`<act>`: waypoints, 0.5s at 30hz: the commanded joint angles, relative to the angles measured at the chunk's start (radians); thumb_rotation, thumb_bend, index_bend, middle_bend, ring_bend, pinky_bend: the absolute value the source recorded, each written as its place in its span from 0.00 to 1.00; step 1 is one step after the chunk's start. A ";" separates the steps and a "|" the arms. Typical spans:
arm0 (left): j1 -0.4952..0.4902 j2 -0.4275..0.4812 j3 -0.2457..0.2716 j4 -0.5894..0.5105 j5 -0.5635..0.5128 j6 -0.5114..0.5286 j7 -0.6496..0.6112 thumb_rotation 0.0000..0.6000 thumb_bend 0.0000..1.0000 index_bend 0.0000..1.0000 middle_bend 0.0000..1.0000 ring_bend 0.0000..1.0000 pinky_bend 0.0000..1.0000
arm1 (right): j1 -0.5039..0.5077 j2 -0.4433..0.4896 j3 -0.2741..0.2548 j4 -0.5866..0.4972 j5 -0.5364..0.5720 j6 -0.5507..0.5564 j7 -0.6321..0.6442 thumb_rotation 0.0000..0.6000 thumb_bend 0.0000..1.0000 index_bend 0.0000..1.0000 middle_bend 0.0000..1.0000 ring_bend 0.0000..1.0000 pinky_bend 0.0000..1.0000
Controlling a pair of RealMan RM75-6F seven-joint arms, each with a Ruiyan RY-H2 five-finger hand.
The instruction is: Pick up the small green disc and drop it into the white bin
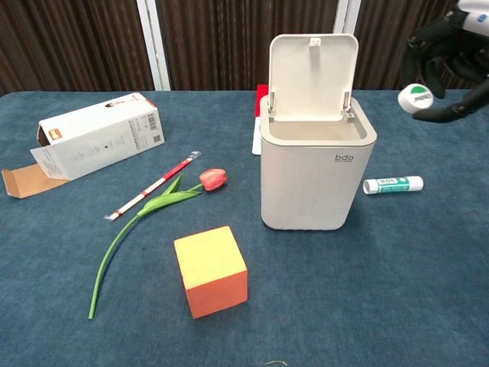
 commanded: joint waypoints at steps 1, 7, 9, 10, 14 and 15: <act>0.000 0.001 -0.001 0.000 -0.003 -0.001 -0.002 1.00 0.43 0.13 0.11 0.19 0.39 | 0.045 -0.046 0.034 0.039 0.037 -0.039 -0.007 1.00 0.33 0.70 0.77 0.88 1.00; 0.001 0.004 -0.002 0.000 -0.005 0.002 -0.007 1.00 0.43 0.13 0.11 0.19 0.39 | 0.109 -0.103 0.072 0.085 0.092 -0.093 -0.008 1.00 0.33 0.70 0.77 0.88 1.00; 0.002 0.004 -0.002 0.000 -0.004 0.004 -0.009 1.00 0.43 0.13 0.11 0.19 0.39 | 0.126 -0.119 0.078 0.095 0.103 -0.106 -0.008 1.00 0.33 0.70 0.77 0.88 1.00; 0.002 0.004 -0.002 0.000 -0.004 0.004 -0.009 1.00 0.43 0.13 0.11 0.19 0.39 | 0.131 -0.126 0.078 0.097 0.106 -0.110 -0.006 1.00 0.33 0.70 0.77 0.88 1.00; 0.002 0.006 -0.002 0.000 -0.006 0.002 -0.013 1.00 0.43 0.13 0.11 0.19 0.39 | 0.141 -0.144 0.069 0.098 0.102 -0.111 0.001 1.00 0.31 0.67 0.77 0.88 1.00; 0.002 0.007 -0.003 0.000 -0.007 0.003 -0.014 1.00 0.43 0.13 0.11 0.19 0.39 | 0.141 -0.145 0.064 0.097 0.101 -0.109 0.001 1.00 0.28 0.64 0.77 0.88 1.00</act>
